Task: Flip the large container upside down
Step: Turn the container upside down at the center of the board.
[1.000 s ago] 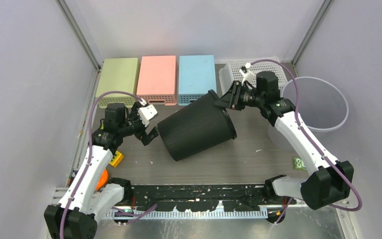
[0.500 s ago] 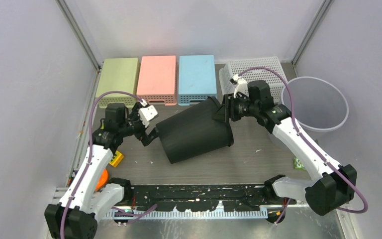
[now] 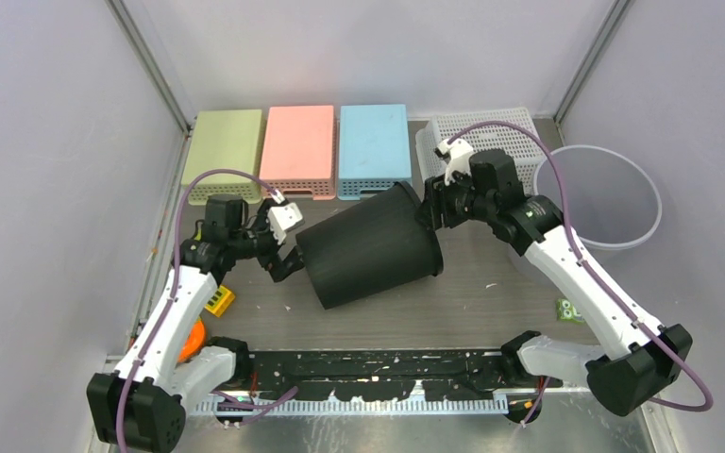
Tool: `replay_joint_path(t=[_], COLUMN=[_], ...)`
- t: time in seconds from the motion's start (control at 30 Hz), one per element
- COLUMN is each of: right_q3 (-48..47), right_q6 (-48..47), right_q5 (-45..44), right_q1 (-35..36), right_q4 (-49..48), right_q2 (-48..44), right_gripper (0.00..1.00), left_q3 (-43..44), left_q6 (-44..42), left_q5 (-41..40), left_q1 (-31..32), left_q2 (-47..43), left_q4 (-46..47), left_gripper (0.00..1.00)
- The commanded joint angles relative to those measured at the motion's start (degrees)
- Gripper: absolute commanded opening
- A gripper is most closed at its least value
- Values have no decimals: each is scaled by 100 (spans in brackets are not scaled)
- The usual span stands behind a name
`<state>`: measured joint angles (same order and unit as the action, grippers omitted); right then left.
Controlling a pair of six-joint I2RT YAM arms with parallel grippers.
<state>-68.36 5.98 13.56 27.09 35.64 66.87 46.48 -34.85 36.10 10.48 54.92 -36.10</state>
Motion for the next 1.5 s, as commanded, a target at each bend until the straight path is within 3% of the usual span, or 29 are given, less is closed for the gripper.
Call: replay_joint_path(t=[0.0, 0.2, 0.3, 0.4, 0.53, 0.73, 1.27, 1.47], right_q3=[272, 342, 390, 402, 353, 188, -719, -752], right_q6=[-543, -885, -978, -1006, -1071, -1070, -683, -660], right_q5=[-510, -919, -914, -873, -894, -790, 545, 379], right_q1=[289, 509, 552, 607, 652, 742, 721, 625], right_q4=[-249, -502, -615, -628, -573, -400, 326, 360], right_q2=[-242, -157, -94, -69, -104, -82, 337, 440], right_gripper=[53, 49, 41, 26, 19, 18, 17, 17], left_q3=[230, 239, 261, 340, 459, 571, 1147, 1270], left_q6=[-84, 63, 101, 147, 182, 291, 786, 138], left_q5=[325, 532, 673, 725, 788, 1028, 1454, 821], left_q1=[-18, -11, -11, -11, -10, -11, 19, 42], left_q2=[-28, -2, 25, 70, 97, 157, 252, 188], left_q4=[-142, -95, -61, -76, -108, -109, -156, -613], left_gripper=[100, 100, 100, 100, 100, 100, 100, 100])
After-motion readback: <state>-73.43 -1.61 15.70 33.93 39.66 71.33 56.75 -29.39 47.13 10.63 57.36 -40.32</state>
